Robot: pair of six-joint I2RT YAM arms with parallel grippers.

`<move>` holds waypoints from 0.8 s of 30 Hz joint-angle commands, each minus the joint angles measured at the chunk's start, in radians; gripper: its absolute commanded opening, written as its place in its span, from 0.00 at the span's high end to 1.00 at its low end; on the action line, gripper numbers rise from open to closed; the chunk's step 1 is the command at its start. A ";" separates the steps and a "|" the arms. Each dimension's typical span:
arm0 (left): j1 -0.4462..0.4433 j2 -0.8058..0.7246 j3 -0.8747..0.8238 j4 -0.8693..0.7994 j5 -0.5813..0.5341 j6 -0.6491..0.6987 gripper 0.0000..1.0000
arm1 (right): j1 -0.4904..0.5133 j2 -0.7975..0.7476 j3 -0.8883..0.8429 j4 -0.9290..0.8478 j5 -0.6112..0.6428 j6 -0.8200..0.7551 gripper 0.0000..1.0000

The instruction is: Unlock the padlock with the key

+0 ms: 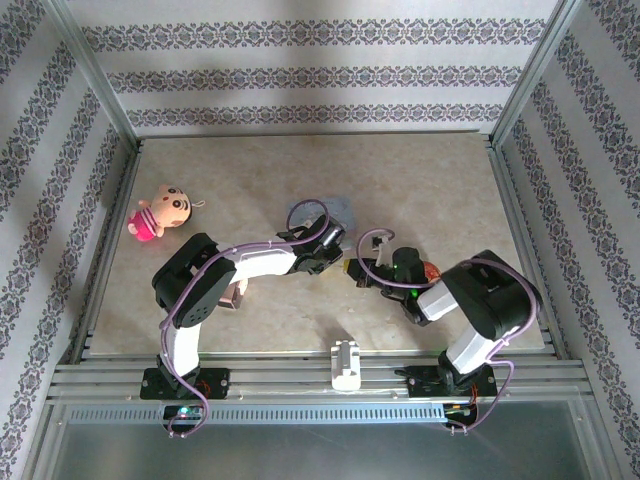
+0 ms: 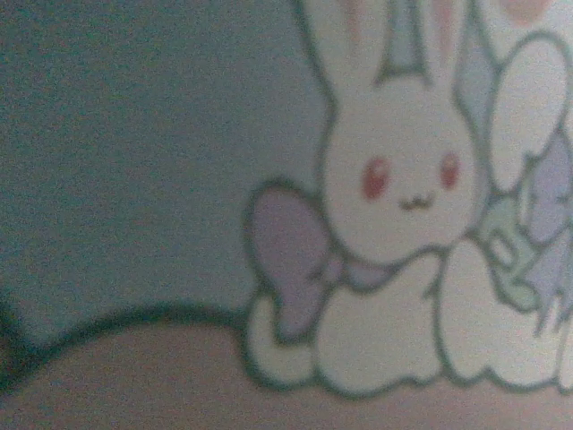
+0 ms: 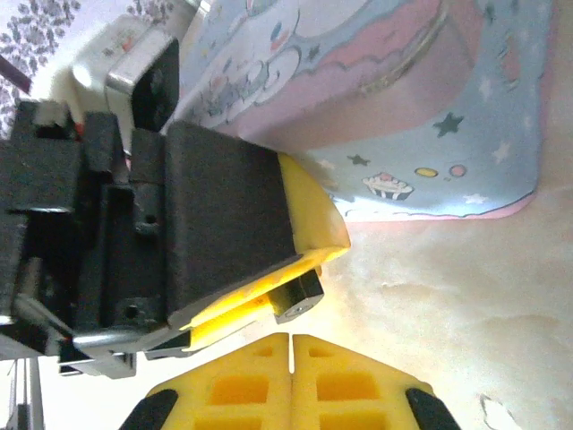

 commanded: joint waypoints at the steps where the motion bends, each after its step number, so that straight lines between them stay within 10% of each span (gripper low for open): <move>1: -0.009 0.029 -0.003 0.047 0.059 -0.014 0.69 | 0.006 -0.086 -0.008 -0.095 0.063 -0.014 1.00; 14: -0.009 0.011 -0.032 0.063 0.093 0.001 0.43 | 0.008 -0.441 0.045 -0.605 0.179 -0.071 1.00; 24: 0.047 -0.204 -0.125 0.128 0.194 0.062 0.05 | -0.024 -0.639 0.075 -0.723 0.147 -0.034 1.00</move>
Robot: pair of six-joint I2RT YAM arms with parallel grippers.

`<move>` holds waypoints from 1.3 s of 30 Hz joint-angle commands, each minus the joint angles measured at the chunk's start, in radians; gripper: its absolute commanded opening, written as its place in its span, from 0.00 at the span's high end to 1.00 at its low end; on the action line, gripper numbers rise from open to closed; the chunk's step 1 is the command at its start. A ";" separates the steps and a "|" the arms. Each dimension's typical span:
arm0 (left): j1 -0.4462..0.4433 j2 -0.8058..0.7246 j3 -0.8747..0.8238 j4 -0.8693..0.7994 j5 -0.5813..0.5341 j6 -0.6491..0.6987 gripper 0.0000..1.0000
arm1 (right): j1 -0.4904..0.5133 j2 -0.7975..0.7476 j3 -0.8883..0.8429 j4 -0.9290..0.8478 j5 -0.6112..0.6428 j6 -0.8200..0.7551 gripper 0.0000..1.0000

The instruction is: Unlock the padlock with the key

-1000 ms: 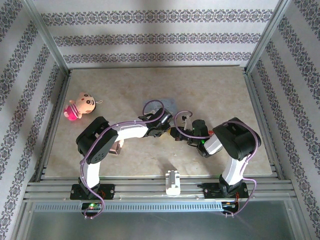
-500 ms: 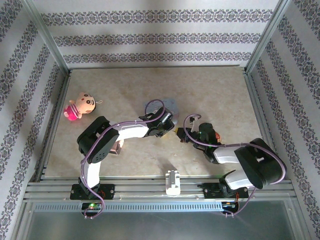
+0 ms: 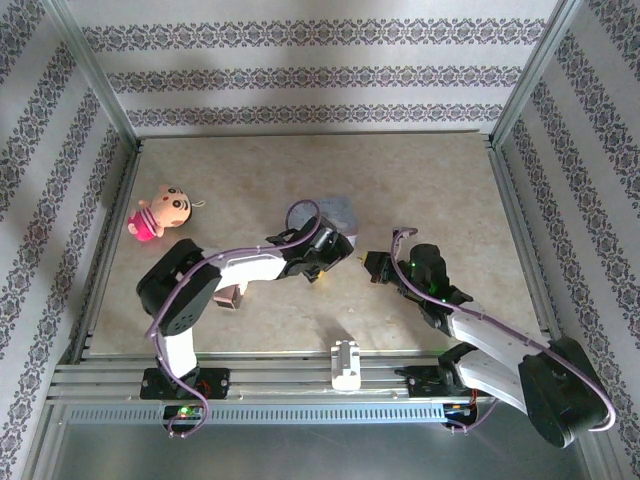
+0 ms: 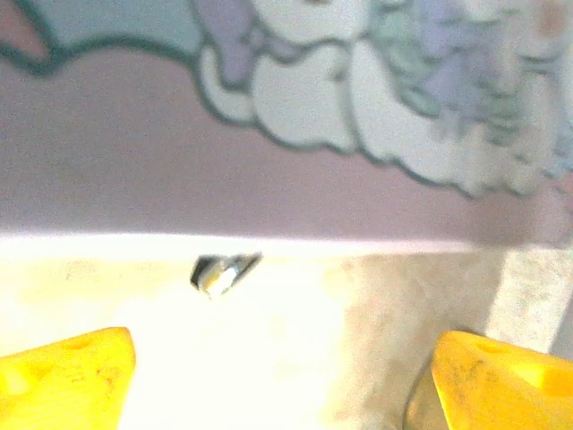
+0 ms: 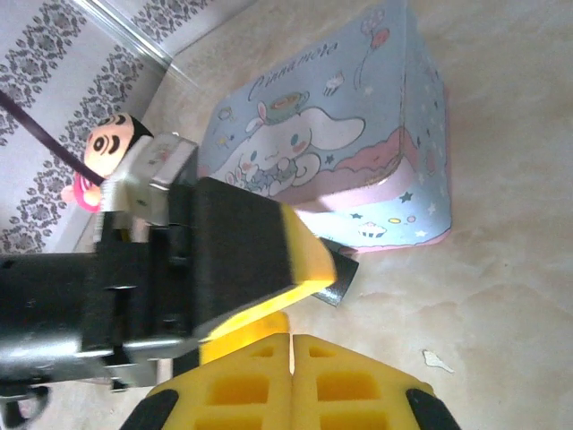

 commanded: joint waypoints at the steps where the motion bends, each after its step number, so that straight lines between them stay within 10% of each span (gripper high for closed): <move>1: 0.042 -0.097 -0.028 0.055 0.064 0.017 0.00 | -0.013 -0.039 0.039 -0.055 -0.007 0.017 1.00; 19: 0.174 -0.372 -0.121 0.285 0.352 0.299 0.16 | -0.027 -0.105 0.171 0.120 -0.108 0.198 1.00; 39: 0.177 -0.266 -0.108 0.799 0.579 0.099 0.47 | -0.022 -0.092 0.158 0.378 -0.147 0.378 1.00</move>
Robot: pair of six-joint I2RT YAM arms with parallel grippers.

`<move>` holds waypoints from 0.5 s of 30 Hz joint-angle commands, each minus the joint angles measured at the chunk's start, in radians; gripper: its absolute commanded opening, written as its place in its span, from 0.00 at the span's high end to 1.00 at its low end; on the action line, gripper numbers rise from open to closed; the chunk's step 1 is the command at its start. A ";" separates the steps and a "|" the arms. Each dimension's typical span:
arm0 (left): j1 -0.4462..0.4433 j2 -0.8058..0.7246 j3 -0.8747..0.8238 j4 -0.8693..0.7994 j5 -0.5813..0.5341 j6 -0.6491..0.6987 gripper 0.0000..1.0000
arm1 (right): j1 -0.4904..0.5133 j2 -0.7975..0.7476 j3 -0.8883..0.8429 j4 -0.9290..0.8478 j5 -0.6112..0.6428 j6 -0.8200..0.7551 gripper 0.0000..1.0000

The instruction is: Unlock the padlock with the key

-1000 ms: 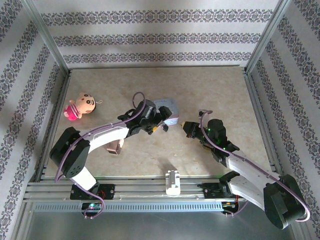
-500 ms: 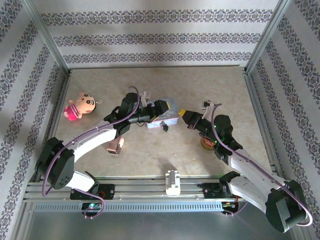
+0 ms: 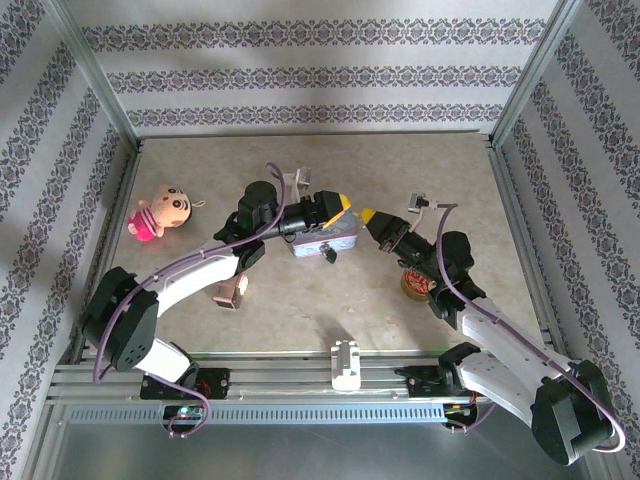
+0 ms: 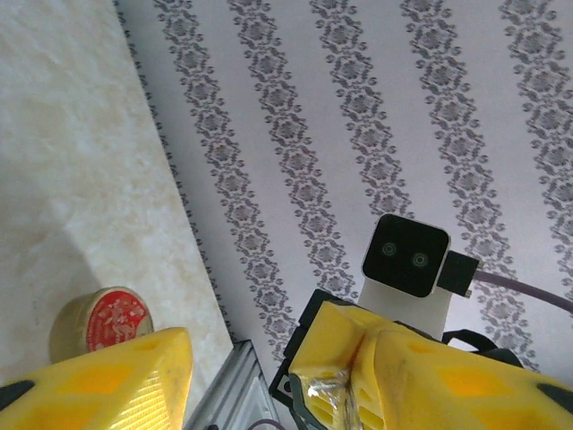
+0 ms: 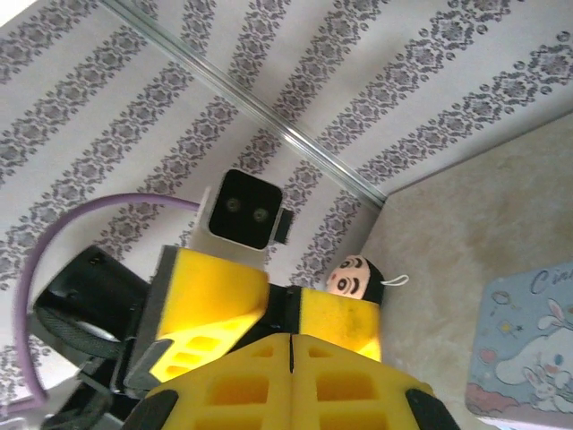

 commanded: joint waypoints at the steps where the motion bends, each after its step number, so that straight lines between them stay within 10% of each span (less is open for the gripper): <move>1: 0.011 0.037 0.010 0.182 0.063 -0.064 0.49 | -0.007 -0.001 0.006 0.083 -0.022 0.032 1.00; 15: 0.011 0.076 0.005 0.315 0.104 -0.129 0.70 | -0.004 0.023 0.006 0.108 -0.018 0.033 1.00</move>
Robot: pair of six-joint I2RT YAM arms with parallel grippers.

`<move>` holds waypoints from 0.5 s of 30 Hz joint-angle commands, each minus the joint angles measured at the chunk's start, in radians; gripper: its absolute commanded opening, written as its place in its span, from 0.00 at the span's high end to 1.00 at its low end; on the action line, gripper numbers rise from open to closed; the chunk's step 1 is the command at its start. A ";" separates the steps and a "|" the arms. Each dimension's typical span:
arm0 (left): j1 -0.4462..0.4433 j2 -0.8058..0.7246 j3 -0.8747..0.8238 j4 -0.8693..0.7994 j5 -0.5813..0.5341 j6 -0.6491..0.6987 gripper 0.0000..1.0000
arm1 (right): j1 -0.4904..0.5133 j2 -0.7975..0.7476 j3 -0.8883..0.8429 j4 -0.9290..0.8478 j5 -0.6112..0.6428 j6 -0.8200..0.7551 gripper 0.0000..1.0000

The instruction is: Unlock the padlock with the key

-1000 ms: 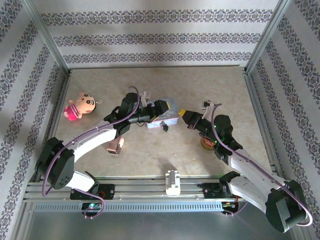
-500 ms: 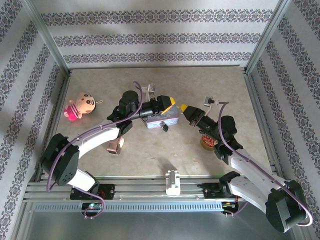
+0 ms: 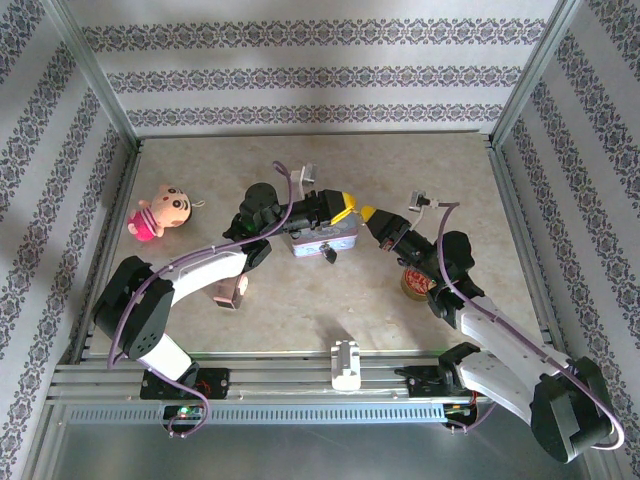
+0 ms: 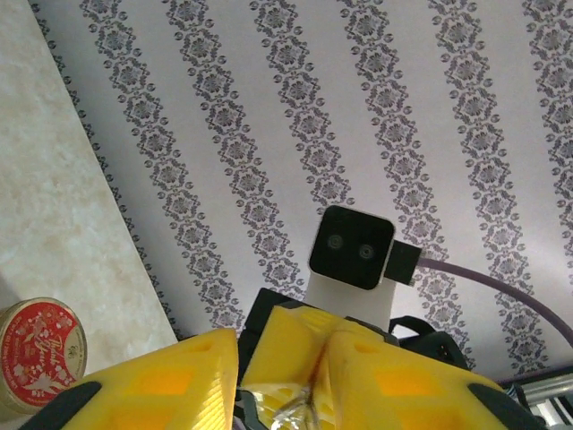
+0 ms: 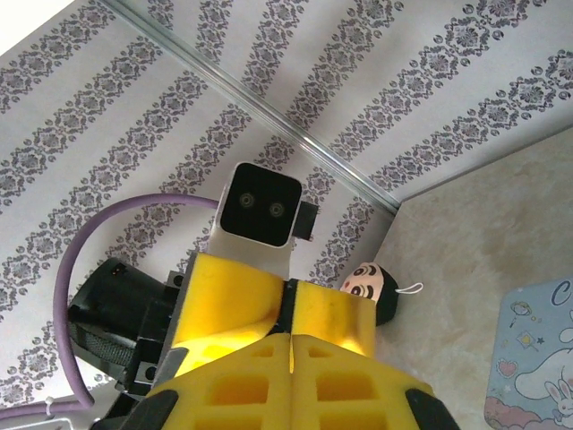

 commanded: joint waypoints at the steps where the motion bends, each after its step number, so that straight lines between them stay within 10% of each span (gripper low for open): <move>1: 0.011 0.007 0.005 0.090 0.026 -0.017 0.73 | -0.004 0.008 0.005 0.064 -0.014 0.011 1.00; 15: 0.011 0.016 0.003 0.104 0.039 -0.038 0.83 | -0.004 0.025 0.001 0.089 0.001 0.005 1.00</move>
